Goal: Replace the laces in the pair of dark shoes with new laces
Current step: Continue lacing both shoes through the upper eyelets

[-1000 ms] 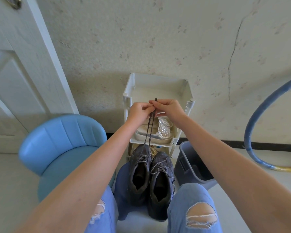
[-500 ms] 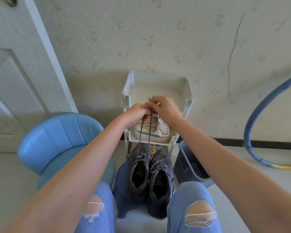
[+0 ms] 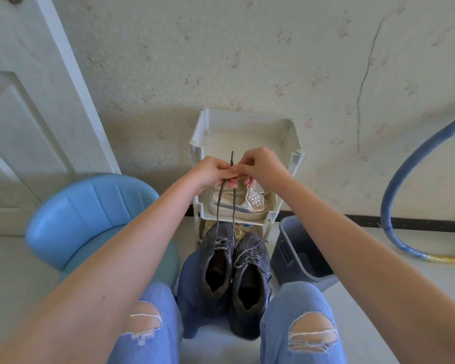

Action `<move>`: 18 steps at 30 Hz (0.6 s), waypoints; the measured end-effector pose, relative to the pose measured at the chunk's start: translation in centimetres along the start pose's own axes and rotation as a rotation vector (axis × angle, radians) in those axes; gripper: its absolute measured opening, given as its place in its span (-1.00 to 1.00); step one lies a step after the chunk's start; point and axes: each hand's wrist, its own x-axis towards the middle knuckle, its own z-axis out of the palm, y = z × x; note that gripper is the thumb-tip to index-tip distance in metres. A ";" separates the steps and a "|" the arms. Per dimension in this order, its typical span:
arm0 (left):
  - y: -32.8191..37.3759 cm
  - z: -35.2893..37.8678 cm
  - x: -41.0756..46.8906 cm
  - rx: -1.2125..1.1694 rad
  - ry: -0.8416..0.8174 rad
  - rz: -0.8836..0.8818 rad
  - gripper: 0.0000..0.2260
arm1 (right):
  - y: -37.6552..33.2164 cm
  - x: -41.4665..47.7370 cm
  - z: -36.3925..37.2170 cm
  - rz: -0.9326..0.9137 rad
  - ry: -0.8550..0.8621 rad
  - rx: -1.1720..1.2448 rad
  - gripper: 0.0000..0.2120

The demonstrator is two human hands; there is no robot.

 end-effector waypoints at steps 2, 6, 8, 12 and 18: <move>0.1 -0.1 -0.1 -0.013 0.001 -0.014 -0.84 | -0.3 0.2 -0.6 -0.001 -0.078 -0.052 -0.90; 0.4 -0.6 0.2 0.009 0.018 -0.029 -0.80 | -0.3 0.0 -0.6 0.002 -0.025 -0.100 -0.98; 0.7 -0.6 0.3 0.074 0.033 -0.043 -0.84 | 0.0 -0.4 0.0 0.000 0.033 -0.100 -0.95; 0.9 -0.8 0.5 0.263 0.056 -0.069 -0.76 | 0.8 -1.0 0.8 0.015 0.036 0.043 -0.93; 0.4 -1.6 0.6 0.404 0.041 -0.024 -0.86 | 2.2 -1.4 0.9 0.092 -0.299 0.227 -0.84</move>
